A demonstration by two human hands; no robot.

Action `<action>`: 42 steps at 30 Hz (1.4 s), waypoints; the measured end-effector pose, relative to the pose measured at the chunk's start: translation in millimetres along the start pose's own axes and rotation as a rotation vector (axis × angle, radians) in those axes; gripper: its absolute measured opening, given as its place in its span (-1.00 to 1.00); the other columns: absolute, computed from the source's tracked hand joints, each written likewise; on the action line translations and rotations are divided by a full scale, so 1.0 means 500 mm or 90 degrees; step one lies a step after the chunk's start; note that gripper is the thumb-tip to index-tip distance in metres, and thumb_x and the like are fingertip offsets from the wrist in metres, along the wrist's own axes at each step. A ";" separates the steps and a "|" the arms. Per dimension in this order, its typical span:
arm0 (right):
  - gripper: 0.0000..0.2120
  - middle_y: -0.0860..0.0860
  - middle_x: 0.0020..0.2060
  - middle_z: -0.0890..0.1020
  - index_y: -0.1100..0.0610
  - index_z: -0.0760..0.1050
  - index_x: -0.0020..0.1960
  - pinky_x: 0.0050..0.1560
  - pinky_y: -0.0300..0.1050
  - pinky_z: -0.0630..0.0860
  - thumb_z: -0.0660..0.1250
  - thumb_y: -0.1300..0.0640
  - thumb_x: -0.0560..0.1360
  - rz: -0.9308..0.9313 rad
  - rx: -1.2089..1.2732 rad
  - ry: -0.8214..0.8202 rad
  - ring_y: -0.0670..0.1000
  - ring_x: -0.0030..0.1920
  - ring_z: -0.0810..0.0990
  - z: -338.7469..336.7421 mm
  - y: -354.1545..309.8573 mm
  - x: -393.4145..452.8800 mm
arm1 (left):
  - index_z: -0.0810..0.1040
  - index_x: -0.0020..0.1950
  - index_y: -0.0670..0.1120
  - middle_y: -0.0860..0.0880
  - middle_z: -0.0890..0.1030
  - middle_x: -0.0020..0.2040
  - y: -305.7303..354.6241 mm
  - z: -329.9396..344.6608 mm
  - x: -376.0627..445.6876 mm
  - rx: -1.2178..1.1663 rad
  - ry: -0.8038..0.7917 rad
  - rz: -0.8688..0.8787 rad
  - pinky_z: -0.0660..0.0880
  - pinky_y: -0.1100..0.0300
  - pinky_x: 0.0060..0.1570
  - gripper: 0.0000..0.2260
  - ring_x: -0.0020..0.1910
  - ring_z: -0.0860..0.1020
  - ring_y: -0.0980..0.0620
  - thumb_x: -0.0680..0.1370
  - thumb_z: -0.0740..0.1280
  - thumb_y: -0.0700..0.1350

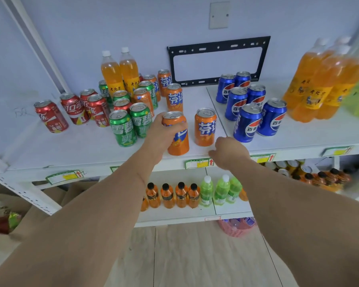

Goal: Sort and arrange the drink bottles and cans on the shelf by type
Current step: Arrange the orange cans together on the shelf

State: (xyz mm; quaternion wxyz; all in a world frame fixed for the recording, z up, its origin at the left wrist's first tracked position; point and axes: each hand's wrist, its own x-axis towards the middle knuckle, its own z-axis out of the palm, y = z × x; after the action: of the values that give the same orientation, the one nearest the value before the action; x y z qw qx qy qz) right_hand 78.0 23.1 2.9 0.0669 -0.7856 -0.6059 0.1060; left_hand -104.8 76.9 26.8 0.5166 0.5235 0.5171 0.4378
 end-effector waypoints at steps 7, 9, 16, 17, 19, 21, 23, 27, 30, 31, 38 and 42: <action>-0.69 0.06 0.11 0.52 0.10 0.47 0.26 -0.04 -0.05 0.40 0.17 0.02 0.58 -0.177 -0.154 0.016 0.11 0.13 0.49 0.006 0.020 -0.033 | 0.50 0.30 0.03 0.04 0.63 0.11 -0.001 0.007 0.036 0.096 -0.029 0.005 0.56 0.10 0.05 -0.43 0.05 0.61 0.04 0.33 0.60 -0.11; -0.69 0.05 0.14 0.53 0.10 0.45 0.27 0.01 -0.04 0.42 0.18 0.05 0.57 -0.179 -0.140 0.026 0.11 0.15 0.49 0.006 0.025 -0.029 | 0.51 0.30 0.02 0.01 0.64 0.14 -0.007 0.003 0.051 0.110 -0.031 0.003 0.58 0.07 0.08 -0.40 0.08 0.62 0.01 0.30 0.61 -0.13; -0.66 0.04 0.19 0.54 0.08 0.42 0.31 0.07 -0.03 0.46 0.18 0.08 0.55 -0.195 -0.096 0.023 0.10 0.17 0.49 0.008 0.012 -0.017 | 0.53 0.24 0.07 0.02 0.65 0.14 -0.019 0.002 0.081 0.105 -0.061 -0.003 0.56 -0.03 0.18 -0.44 0.11 0.61 0.00 0.30 0.62 -0.17; -0.66 0.04 0.19 0.54 0.07 0.42 0.32 0.07 -0.02 0.47 0.17 0.08 0.55 -0.200 -0.094 0.023 0.11 0.17 0.49 0.009 0.009 -0.017 | 0.53 0.25 0.07 0.02 0.64 0.14 -0.017 0.004 0.083 0.111 -0.065 -0.003 0.55 -0.04 0.19 -0.44 0.12 0.61 0.00 0.31 0.62 -0.16; -0.64 0.05 0.20 0.54 0.05 0.40 0.35 0.07 -0.02 0.46 0.17 0.07 0.56 -0.211 -0.092 0.027 0.12 0.17 0.50 0.006 0.001 -0.018 | 0.49 0.30 0.05 0.01 0.62 0.17 -0.012 0.005 0.083 0.133 -0.079 -0.004 0.54 -0.02 0.20 -0.40 0.13 0.60 -0.01 0.32 0.61 -0.15; -0.63 0.05 0.19 0.54 0.04 0.40 0.36 0.03 -0.04 0.45 0.16 0.05 0.57 -0.226 -0.101 0.039 0.12 0.17 0.50 -0.002 -0.008 -0.021 | 0.44 0.34 0.00 0.01 0.60 0.21 0.000 0.000 0.078 0.147 -0.100 -0.013 0.54 0.06 0.16 -0.39 0.14 0.59 0.01 0.35 0.60 -0.13; -0.68 0.05 0.12 0.57 0.04 0.45 0.29 -0.08 -0.07 0.43 0.15 0.03 0.57 -0.243 -0.117 0.063 0.12 0.12 0.52 -0.019 -0.022 -0.025 | 0.41 0.32 -0.04 0.06 0.54 0.25 0.026 -0.009 0.064 0.171 -0.105 -0.001 0.47 0.17 0.05 -0.46 0.13 0.53 0.07 0.42 0.55 -0.04; -0.83 0.02 -0.15 0.55 0.07 0.44 0.01 -0.22 -0.08 0.44 0.13 0.01 0.58 -0.282 -0.124 0.131 0.12 -0.09 0.57 -0.089 -0.067 -0.024 | 0.46 0.37 -0.09 0.07 0.49 0.17 0.091 -0.037 0.048 0.363 -0.036 0.116 0.39 0.16 0.03 -0.56 0.07 0.44 0.08 0.55 0.39 0.06; -0.78 0.03 -0.11 0.56 0.08 0.45 0.11 -0.23 -0.08 0.43 0.10 0.01 0.61 -0.284 -0.141 0.182 0.05 -0.16 0.48 -0.146 -0.104 -0.011 | 0.54 0.22 -0.08 0.01 0.59 0.06 0.140 -0.062 0.056 0.575 0.001 0.218 0.45 0.11 -0.05 -0.70 -0.03 0.50 0.02 0.57 0.33 0.06; -0.75 0.03 -0.07 0.59 0.08 0.46 0.16 -0.19 -0.06 0.49 0.09 0.01 0.61 -0.278 -0.137 0.198 0.04 -0.14 0.50 -0.161 -0.114 -0.002 | 0.55 0.17 -0.06 -0.02 0.61 0.05 0.151 -0.070 0.064 0.627 0.009 0.238 0.46 0.10 -0.10 -0.74 -0.06 0.52 0.00 0.58 0.31 0.06; -0.63 -0.01 0.13 0.63 0.00 0.38 0.36 -0.09 -0.05 0.58 0.18 -0.08 0.59 -0.199 0.015 0.187 0.02 0.00 0.60 -0.220 -0.153 0.129 | 0.57 0.12 -0.03 -0.04 0.62 -0.03 0.167 -0.096 0.152 0.709 0.065 0.239 0.38 0.15 -0.25 -0.75 -0.13 0.55 -0.03 0.57 0.28 0.09; -0.42 0.09 0.34 0.50 0.08 0.25 0.48 0.15 0.00 0.51 0.29 -0.13 0.55 -0.175 0.105 0.051 0.10 0.21 0.54 -0.218 -0.172 0.243 | 0.50 0.12 -0.07 -0.01 0.57 0.03 0.171 -0.119 0.231 0.733 0.100 0.164 0.42 0.10 -0.20 -0.72 -0.07 0.52 -0.05 0.53 0.33 0.09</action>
State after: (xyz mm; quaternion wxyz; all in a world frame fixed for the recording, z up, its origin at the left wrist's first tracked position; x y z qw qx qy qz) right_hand 53.8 164.9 118.2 0.1692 -0.6909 -0.6935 0.1141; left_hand -146.8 202.6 107.9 0.0526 0.7438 0.6406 0.1833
